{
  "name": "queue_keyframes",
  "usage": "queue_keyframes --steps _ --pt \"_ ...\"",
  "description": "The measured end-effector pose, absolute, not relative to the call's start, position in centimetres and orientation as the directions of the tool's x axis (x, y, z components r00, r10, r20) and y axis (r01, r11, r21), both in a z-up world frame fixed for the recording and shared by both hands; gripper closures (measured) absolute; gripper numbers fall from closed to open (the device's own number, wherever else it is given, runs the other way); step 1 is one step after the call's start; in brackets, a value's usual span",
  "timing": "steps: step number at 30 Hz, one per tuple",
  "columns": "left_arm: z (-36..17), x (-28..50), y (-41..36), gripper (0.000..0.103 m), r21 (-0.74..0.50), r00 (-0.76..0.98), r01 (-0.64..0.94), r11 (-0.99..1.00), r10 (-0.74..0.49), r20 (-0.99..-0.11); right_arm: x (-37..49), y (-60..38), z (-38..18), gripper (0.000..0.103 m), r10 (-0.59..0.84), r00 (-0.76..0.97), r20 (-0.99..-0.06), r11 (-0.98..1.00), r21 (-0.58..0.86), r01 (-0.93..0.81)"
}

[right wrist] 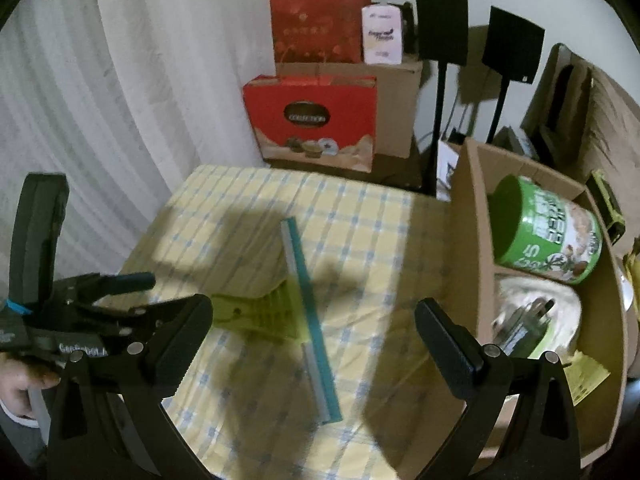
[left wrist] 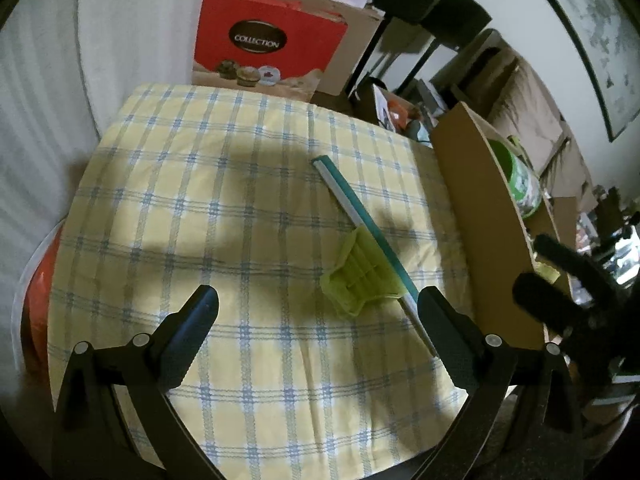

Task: Organize objects
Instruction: 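Reach the left gripper to the green squeegee and grasp its handle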

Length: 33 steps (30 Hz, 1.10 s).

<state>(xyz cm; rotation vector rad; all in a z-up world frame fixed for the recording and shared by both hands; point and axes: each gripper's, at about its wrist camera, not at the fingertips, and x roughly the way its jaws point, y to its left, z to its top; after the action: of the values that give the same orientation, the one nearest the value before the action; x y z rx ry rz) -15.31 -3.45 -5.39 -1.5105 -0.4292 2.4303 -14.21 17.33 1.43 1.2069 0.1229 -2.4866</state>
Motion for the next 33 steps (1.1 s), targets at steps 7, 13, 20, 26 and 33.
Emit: queue_keyframes --steps 7,13,20,26,33 --pt "-6.0 -15.3 -3.7 0.009 -0.369 -0.415 -0.046 -0.928 0.354 -0.838 -13.1 16.6 -0.2 0.004 -0.315 -0.543 -0.778 -0.921 0.113 0.373" --pt "-7.2 -15.7 -2.9 0.024 -0.394 -0.383 -0.045 -0.918 0.380 -0.842 -12.3 16.3 -1.5 0.014 -0.308 -0.530 -0.790 -0.922 0.109 0.372" --pt "-8.2 -16.0 -1.9 0.048 -0.412 -0.361 -0.046 -0.910 0.400 -0.843 -11.9 16.2 -2.9 0.019 -0.284 -0.513 -0.810 -0.923 0.086 0.375" --pt "-8.9 -16.4 -1.9 0.059 -0.442 -0.352 -0.029 -0.896 0.423 -0.835 -11.9 16.2 -3.6 0.019 -0.272 -0.515 -0.813 -0.928 0.079 0.364" --pt "-9.8 -16.6 -2.3 0.070 -0.433 -0.354 -0.018 -0.901 0.411 -0.840 -11.9 16.2 -4.0 0.019 -0.272 -0.514 -0.813 -0.928 0.081 0.363"
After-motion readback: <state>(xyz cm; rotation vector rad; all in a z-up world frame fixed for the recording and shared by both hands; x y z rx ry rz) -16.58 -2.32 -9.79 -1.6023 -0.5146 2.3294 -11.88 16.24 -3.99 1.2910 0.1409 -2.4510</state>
